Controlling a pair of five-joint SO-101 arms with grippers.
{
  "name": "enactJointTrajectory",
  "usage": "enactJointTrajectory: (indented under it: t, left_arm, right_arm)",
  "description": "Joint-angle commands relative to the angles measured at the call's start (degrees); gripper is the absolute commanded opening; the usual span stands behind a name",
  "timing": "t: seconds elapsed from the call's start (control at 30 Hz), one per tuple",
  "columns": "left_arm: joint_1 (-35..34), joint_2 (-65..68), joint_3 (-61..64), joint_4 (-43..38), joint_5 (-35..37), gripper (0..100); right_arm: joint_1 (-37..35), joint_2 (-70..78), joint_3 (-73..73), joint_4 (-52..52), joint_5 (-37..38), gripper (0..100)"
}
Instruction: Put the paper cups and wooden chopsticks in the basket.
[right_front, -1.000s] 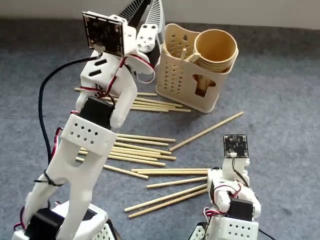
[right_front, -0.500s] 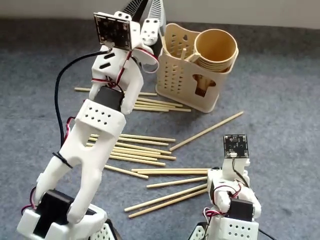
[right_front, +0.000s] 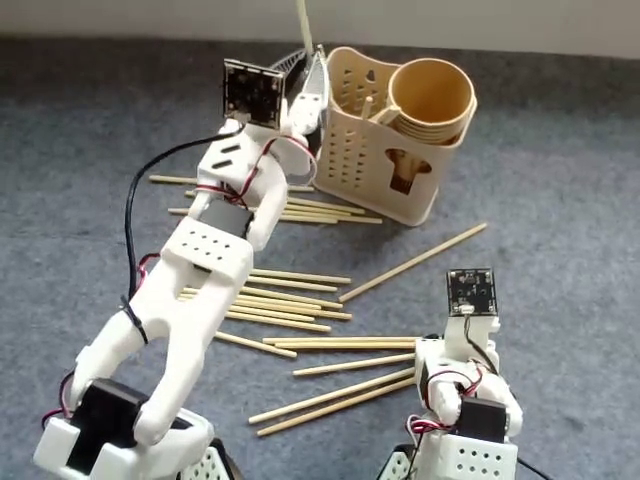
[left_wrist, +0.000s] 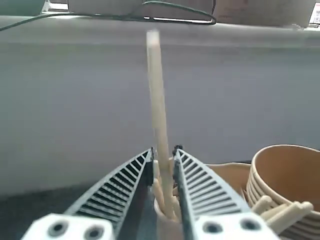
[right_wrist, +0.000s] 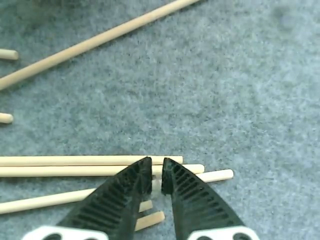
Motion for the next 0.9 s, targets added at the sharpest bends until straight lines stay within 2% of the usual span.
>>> enactJointTrajectory:
  t: [0.0, 0.23, 0.47, 0.87]
  left_arm:
    - [-1.1, -0.9, 0.7, 1.8, 0.4, 14]
    - [-0.9, -10.4, -3.0, 18.1, 0.2, 14]
    - [-1.5, -21.6, -2.7, 31.0, 0.1, 14]
    - [-8.7, -30.4, -2.5, 59.7, 0.1, 14]
  right_arm:
    - [0.7, -0.6, 3.1, -1.7, 0.7, 4.8]
    - [0.7, -0.6, 3.1, -1.7, 0.7, 4.8]
    - [0.7, -0.6, 3.1, -1.7, 0.7, 4.8]
    - [0.7, -0.6, 3.1, -1.7, 0.7, 4.8]
